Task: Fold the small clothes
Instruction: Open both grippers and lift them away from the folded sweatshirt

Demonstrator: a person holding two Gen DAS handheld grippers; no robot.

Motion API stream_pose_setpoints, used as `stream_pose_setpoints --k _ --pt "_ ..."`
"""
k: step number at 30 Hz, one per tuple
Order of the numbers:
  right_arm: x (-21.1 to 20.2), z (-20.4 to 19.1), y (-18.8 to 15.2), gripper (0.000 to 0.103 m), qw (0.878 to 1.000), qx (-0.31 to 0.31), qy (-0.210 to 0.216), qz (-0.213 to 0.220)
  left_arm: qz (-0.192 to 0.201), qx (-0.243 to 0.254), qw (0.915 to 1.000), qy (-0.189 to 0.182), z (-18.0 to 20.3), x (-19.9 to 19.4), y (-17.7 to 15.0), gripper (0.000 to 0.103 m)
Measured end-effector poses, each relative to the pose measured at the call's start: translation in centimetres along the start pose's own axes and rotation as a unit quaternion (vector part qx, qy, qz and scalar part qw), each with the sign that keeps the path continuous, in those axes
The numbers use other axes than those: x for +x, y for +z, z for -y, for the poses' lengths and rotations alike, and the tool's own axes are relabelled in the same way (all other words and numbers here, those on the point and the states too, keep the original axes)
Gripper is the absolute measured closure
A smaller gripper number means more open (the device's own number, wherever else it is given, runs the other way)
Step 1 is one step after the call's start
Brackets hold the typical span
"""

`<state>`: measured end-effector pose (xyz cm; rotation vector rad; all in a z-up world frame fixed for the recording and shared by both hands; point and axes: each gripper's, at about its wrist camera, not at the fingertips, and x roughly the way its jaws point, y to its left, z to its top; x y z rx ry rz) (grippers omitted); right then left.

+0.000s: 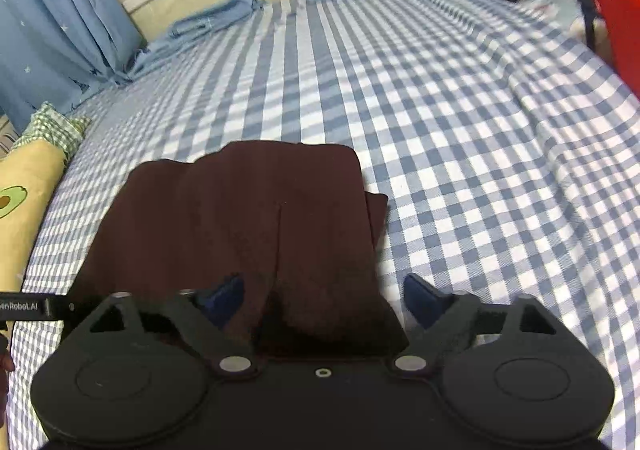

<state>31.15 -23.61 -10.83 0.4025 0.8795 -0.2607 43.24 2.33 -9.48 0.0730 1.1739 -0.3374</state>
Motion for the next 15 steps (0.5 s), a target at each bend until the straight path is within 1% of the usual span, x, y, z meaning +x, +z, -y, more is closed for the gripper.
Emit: stream_pose_setpoints --k 2,5,9,11,15 --pt "-1.5 0.0 -0.9 0.006 1.000 -0.002 0.001 0.018 0.024 -0.006 0.9996 0.013 0.0 -1.3 -0.6 0.004" --pt "-3.9 -0.8 -1.6 0.001 0.999 -0.015 -0.003 0.043 0.061 -0.005 0.9978 0.024 0.3 -3.3 -1.4 0.001" --pt "-7.3 -1.5 -2.3 0.001 0.995 -0.045 -0.006 0.087 0.095 -0.002 0.9950 0.032 1.1 -6.0 -2.8 0.001" --pt "-8.8 -1.5 -2.5 0.001 0.994 -0.044 -0.008 0.104 0.110 -0.002 0.9933 0.036 1.6 -7.2 -3.7 0.001" --pt "-11.9 -1.2 -3.4 0.001 0.990 -0.039 -0.008 0.135 0.141 -0.003 0.9884 0.056 2.5 -9.3 -5.9 0.001"
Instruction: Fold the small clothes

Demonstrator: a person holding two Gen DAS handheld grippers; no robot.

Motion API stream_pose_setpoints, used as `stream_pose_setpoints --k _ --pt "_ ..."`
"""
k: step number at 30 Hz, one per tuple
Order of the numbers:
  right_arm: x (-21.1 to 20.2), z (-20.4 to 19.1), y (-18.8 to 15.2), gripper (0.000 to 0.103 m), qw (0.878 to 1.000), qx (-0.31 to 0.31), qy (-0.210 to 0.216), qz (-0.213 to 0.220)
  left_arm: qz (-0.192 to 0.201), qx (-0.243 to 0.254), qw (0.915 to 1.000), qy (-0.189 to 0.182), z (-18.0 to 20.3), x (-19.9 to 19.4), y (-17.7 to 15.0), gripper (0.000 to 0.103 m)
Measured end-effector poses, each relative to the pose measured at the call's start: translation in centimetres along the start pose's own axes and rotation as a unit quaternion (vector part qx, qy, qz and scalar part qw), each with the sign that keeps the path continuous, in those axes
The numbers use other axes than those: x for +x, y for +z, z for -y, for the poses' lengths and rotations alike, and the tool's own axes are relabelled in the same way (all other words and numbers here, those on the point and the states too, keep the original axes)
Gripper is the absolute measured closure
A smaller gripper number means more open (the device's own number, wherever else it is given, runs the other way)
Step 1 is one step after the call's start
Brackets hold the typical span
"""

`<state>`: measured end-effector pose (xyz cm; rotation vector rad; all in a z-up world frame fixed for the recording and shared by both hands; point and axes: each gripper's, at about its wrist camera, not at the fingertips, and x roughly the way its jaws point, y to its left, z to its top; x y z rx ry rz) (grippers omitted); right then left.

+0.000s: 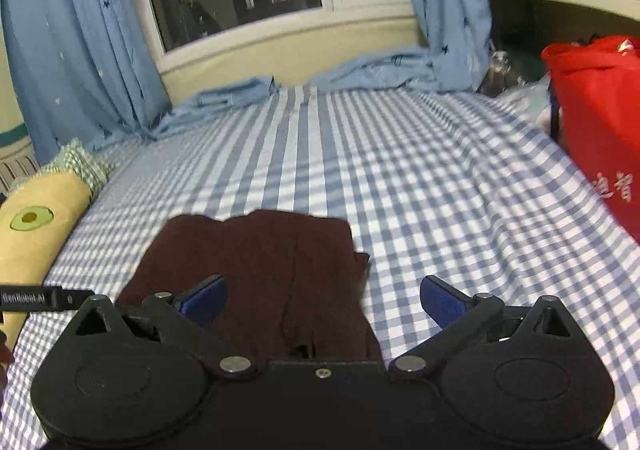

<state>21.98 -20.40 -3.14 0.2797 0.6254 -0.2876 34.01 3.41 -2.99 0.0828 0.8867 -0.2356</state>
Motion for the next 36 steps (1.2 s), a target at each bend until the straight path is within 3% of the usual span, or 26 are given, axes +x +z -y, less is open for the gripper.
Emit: stream_pose_setpoints --k 7,18,36 --pt "-4.9 1.2 -1.1 0.001 0.999 -0.035 0.016 0.032 0.015 -0.003 0.9998 0.016 2.3 -4.6 -4.4 0.001" --pt "-11.3 3.8 -5.1 0.001 0.997 -0.052 0.039 0.030 0.020 -0.004 0.9989 0.043 5.5 -10.7 -10.8 0.001" --pt "-17.2 4.5 -12.5 0.000 0.995 -0.073 0.063 0.016 0.017 -0.004 0.9968 0.078 4.7 -16.2 -18.9 0.001"
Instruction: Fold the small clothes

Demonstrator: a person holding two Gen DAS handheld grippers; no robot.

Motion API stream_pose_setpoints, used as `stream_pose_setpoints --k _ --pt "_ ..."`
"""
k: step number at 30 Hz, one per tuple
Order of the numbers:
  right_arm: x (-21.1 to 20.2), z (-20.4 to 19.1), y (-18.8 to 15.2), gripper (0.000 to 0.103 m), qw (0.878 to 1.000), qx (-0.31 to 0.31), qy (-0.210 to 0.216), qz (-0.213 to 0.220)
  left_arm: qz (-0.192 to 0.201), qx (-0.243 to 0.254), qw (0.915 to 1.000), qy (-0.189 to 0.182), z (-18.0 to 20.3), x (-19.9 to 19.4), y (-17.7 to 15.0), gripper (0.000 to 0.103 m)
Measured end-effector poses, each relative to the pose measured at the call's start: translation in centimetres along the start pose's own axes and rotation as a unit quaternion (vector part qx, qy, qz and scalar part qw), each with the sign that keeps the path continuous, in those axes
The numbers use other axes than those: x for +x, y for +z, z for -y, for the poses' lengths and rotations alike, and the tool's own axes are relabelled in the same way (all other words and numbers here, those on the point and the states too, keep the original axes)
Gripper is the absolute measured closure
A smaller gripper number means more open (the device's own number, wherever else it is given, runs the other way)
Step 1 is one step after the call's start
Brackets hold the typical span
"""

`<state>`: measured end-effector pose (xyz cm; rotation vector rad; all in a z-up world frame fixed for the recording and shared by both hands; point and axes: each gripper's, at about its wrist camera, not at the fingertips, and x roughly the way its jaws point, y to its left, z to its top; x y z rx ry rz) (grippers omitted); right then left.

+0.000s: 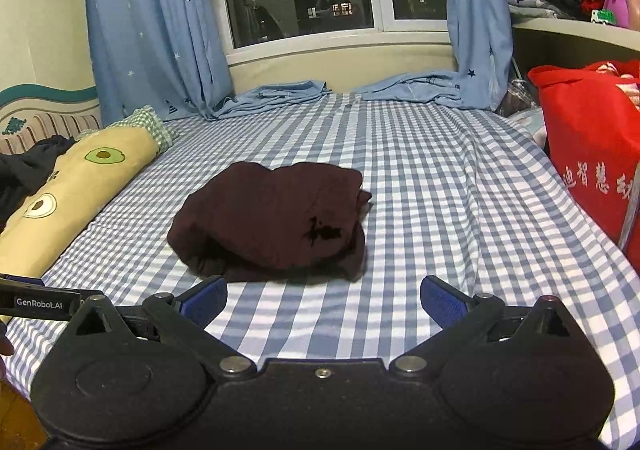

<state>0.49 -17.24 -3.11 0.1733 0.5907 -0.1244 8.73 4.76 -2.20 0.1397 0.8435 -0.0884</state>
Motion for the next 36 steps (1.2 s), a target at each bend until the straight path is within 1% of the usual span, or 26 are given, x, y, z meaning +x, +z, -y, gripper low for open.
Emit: stream_pose_setpoints --k 6,13,36 --pt "-0.5 0.0 -1.2 0.000 1.000 0.004 0.004 -0.011 -0.002 -0.002 1.0000 0.005 -0.2 -0.9 -1.3 0.001" --pt "-0.8 0.2 -1.6 0.000 1.000 0.003 0.006 -0.018 -0.008 -0.006 0.9999 0.007 0.0 -1.1 -2.1 0.001" --pt "0.0 0.9 -1.2 0.000 1.000 0.000 0.006 -0.021 -0.009 -0.002 0.9999 0.010 0.6 -0.9 -1.7 0.001"
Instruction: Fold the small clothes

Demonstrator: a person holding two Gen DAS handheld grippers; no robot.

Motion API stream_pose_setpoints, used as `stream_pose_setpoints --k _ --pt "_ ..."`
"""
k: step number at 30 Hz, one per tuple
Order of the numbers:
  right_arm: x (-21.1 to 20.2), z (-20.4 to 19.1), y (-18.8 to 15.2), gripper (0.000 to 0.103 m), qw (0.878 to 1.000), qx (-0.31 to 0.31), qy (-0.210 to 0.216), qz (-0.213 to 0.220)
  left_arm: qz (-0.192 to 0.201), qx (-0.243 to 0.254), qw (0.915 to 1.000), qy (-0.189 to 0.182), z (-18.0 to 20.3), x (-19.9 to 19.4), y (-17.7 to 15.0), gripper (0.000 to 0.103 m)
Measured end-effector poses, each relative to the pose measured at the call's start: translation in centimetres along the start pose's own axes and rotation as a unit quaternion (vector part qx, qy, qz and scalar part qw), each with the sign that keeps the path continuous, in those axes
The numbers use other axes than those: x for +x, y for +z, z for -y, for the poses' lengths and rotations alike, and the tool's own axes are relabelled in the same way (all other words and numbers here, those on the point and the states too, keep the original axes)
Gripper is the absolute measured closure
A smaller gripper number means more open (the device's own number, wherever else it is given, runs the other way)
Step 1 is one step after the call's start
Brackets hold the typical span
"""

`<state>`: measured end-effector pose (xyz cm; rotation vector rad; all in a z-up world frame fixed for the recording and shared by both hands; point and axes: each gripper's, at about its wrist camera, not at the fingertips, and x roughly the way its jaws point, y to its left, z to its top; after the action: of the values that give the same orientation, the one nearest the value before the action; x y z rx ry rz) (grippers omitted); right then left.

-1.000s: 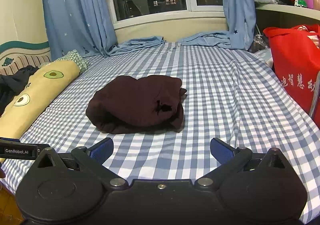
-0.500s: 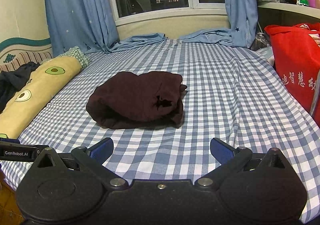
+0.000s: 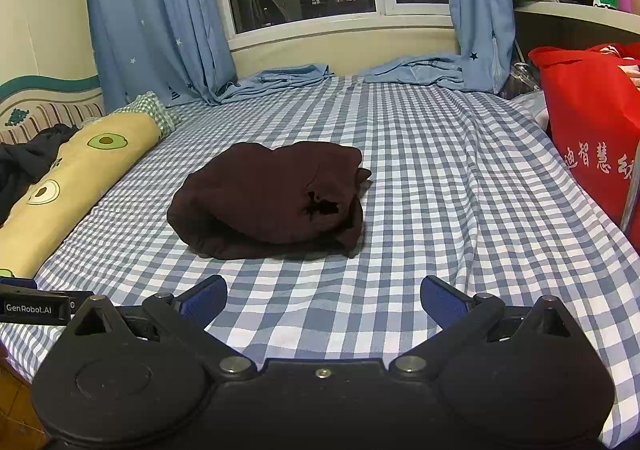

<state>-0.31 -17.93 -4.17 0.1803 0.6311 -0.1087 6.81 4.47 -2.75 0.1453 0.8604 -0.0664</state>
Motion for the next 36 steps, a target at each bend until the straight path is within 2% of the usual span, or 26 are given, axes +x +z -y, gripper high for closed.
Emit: stream_pose_setpoints --k 36 --pt "0.23 0.34 -0.31 0.000 1.000 0.000 -0.003 -0.009 -0.005 0.003 1.0000 0.006 -0.14 0.29 -0.59 0.001"
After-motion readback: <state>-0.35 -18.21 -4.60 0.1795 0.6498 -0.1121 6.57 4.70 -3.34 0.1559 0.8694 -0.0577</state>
